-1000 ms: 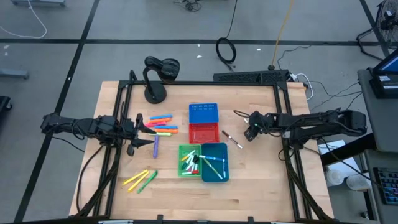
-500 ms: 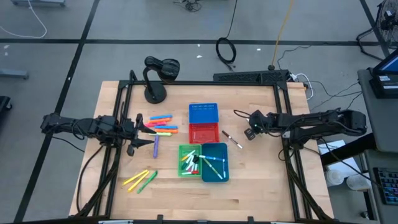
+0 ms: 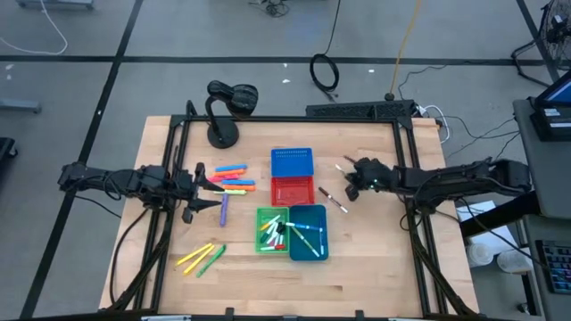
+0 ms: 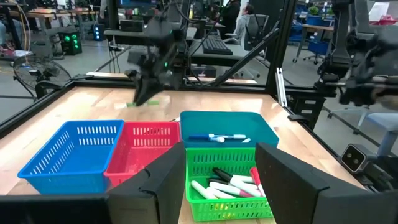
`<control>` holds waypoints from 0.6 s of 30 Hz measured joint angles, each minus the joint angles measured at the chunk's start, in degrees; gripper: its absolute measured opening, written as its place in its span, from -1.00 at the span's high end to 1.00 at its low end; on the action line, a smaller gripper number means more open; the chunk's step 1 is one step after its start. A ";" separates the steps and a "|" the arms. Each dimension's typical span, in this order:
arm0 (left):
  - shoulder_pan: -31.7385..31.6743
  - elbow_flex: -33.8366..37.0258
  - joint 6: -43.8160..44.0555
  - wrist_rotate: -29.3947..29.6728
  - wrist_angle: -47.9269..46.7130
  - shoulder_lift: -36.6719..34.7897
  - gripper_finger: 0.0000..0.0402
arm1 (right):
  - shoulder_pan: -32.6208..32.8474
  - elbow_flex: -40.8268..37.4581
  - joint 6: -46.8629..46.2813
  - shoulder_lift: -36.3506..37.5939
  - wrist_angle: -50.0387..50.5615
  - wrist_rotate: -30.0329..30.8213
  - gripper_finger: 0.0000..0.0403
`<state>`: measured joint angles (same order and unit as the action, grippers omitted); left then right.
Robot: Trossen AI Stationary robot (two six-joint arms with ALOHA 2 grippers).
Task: Pick & Place Markers
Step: Put the light green marker pen into the dark blue bin
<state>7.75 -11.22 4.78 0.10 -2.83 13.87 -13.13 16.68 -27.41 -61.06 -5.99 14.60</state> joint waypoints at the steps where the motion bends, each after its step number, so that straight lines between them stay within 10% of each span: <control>1: -0.02 0.00 0.00 -0.02 0.00 0.00 0.01 | 0.63 0.20 0.66 0.58 -3.23 -0.34 0.91; 10: -0.02 -0.02 0.00 0.20 -0.04 0.00 0.01 | 10.47 0.25 -0.41 0.46 -26.46 -6.09 0.91; 18: -0.01 -0.02 0.00 0.22 -0.02 -0.01 0.01 | 29.20 4.18 2.38 -10.54 -44.12 2.01 0.91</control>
<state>7.74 -11.25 4.78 0.32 -2.85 13.86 16.07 20.86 -25.03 -71.60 -50.11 16.61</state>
